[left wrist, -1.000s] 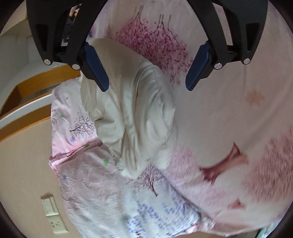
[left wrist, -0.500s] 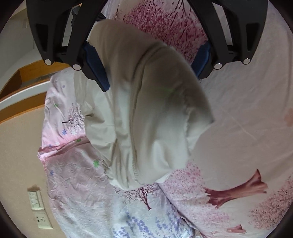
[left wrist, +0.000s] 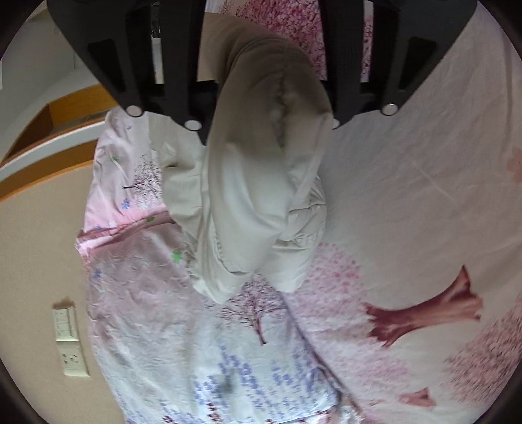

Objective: Fold large clothes

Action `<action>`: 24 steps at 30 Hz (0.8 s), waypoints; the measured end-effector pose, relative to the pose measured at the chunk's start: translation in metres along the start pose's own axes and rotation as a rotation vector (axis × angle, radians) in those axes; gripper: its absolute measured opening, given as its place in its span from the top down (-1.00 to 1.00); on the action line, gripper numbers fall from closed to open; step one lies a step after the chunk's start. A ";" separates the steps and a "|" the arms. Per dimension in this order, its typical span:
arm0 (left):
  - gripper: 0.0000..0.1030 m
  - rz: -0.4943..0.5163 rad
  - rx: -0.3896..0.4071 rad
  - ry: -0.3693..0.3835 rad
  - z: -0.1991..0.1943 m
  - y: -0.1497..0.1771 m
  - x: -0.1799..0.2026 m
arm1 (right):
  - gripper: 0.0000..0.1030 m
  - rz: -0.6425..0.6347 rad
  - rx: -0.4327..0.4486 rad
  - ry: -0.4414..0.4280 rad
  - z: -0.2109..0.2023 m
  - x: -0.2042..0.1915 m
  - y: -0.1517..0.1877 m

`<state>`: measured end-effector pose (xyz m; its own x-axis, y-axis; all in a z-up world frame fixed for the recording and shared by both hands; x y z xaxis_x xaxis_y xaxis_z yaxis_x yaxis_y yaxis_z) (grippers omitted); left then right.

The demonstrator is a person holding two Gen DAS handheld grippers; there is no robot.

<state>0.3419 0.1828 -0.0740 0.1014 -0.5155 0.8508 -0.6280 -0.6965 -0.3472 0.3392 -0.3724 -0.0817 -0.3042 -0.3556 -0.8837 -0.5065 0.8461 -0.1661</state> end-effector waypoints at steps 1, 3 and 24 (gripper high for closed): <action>0.47 0.006 0.002 0.008 -0.002 -0.001 0.002 | 0.28 -0.013 0.003 -0.006 -0.002 -0.004 0.001; 0.50 0.022 0.011 0.029 -0.010 -0.005 0.008 | 0.31 -0.039 0.001 -0.020 -0.006 -0.012 0.005; 0.45 -0.013 0.075 -0.030 -0.165 0.015 -0.063 | 0.16 -0.354 -0.180 0.057 -0.043 -0.002 0.144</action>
Point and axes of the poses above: each gripper's, at about its wrist camera, not at the fingertips, and z roughly the way its jaws point, x to its right, y to its underside, the point moved 8 cm from there along z, roughly the way its jaws point, and after that the axes turned 11 degrees about z, right-handed, at the moved point
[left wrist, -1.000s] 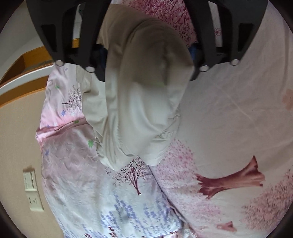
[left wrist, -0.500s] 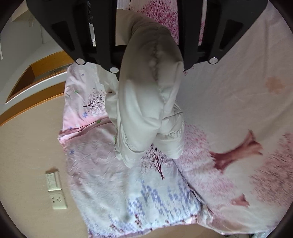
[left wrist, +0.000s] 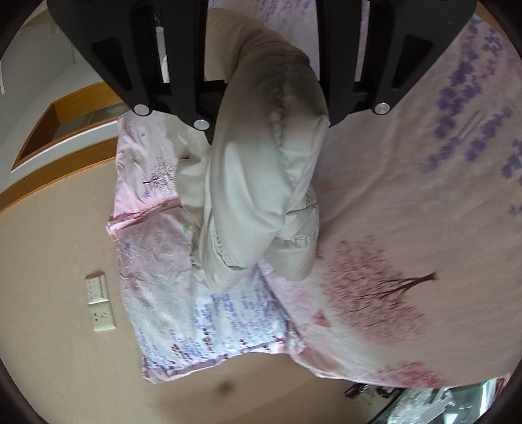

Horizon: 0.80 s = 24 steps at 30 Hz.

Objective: Fold large clothes

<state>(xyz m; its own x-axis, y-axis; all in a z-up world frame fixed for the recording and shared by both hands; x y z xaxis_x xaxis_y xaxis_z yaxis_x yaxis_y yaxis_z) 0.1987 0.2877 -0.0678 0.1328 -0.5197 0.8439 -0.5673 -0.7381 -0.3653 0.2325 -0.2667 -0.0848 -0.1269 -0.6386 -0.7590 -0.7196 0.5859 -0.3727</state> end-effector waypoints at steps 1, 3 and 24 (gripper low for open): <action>0.39 -0.011 -0.009 -0.009 0.002 0.003 -0.005 | -0.03 -0.018 0.011 0.033 -0.002 0.003 0.000; 0.30 -0.020 -0.013 -0.010 0.004 0.004 -0.010 | -0.28 -0.042 0.059 0.091 -0.013 0.005 -0.003; -0.22 0.009 0.029 0.007 -0.006 0.016 -0.002 | 0.55 -0.619 -0.092 0.077 0.088 -0.195 0.064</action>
Point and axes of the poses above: each gripper's, at about its wrist camera, not at the fingertips, and z roughly the way its jaws point, x to its right, y to its underside, the point moved 8 cm from there along z, roughly the way its jaws point, and after that the axes turned 11 degrees about z, right-handed, at the moved point
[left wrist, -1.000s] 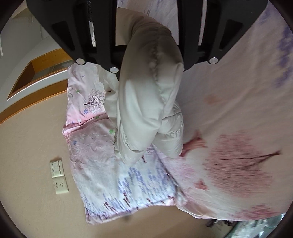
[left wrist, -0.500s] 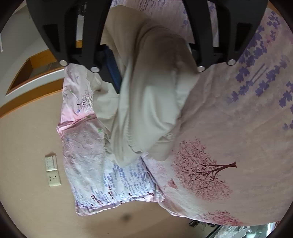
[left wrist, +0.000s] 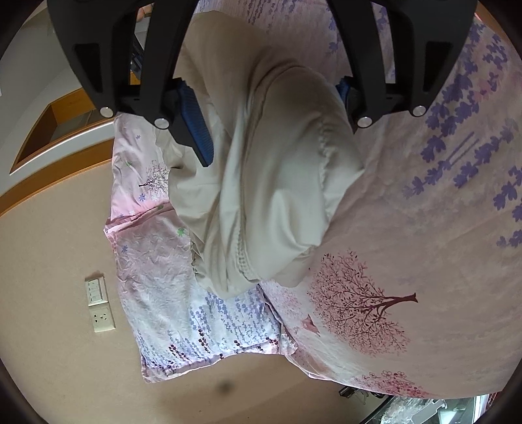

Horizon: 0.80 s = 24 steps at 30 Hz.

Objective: Fold large clothes

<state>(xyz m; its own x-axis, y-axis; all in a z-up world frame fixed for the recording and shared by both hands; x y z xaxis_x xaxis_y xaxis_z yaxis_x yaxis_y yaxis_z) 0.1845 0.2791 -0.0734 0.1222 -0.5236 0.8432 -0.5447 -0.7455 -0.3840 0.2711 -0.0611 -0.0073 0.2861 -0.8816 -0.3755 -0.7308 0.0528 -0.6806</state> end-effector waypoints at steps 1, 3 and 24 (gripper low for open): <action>-0.22 0.000 -0.001 -0.001 0.001 -0.001 0.000 | 0.56 0.005 -0.015 -0.005 0.006 -0.004 0.001; -0.22 -0.002 -0.002 -0.001 0.002 -0.001 -0.001 | 0.59 0.020 -0.041 -0.007 0.015 -0.008 0.005; 0.19 0.054 0.009 0.008 0.005 -0.013 0.010 | 0.67 0.140 -0.267 0.097 0.092 0.003 0.016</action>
Point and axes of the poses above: each gripper's, at about its wrist camera, not at the fingertips, and z roughly the way its jaws point, x to its right, y to its underside, the point moved 8 cm from there along z, roughly the way its jaws point, and after that the axes turned 11 degrees about z, right-handed, at the moved point
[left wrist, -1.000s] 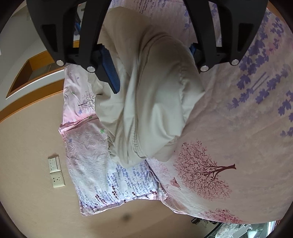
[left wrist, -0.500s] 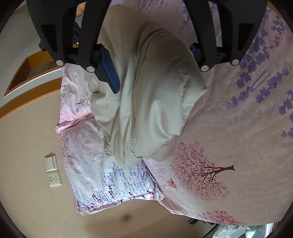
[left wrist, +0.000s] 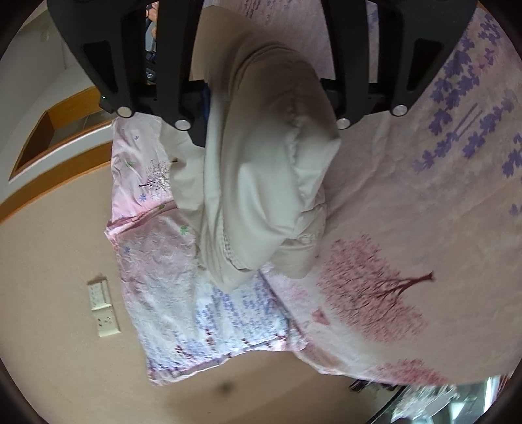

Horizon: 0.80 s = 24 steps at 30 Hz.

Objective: Fold large clothes

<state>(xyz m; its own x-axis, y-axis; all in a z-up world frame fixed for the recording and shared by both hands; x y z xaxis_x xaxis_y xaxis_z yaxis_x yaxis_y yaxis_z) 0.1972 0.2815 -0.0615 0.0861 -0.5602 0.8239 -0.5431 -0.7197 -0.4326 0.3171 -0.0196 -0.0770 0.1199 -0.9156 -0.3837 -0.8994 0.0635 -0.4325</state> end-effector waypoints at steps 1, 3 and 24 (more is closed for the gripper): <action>0.23 0.019 0.005 0.006 -0.001 -0.002 0.006 | 0.67 -0.002 -0.005 0.006 0.002 0.000 0.000; 0.27 0.061 0.017 0.017 -0.002 -0.006 0.019 | 0.67 -0.002 -0.018 0.021 0.007 0.001 0.000; 0.28 0.666 0.117 0.094 -0.003 0.031 0.206 | 0.68 -0.048 -0.083 -0.037 -0.017 0.015 -0.004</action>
<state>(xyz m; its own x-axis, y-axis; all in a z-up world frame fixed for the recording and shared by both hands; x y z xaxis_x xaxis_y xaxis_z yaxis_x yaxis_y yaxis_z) 0.1954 0.1447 0.0963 -0.3108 -0.8647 0.3946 -0.3608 -0.2768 -0.8906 0.3157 -0.0404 -0.0675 0.1772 -0.9017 -0.3945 -0.9239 -0.0144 -0.3823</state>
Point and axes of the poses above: each gripper's, at about its wrist camera, not at the fingertips, and z roughly the way its jaws point, x to its right, y to its underside, the point moved 8 cm from there along z, roughly the way its jaws point, and after that the axes turned 11 degrees about z, right-handed, at the moved point
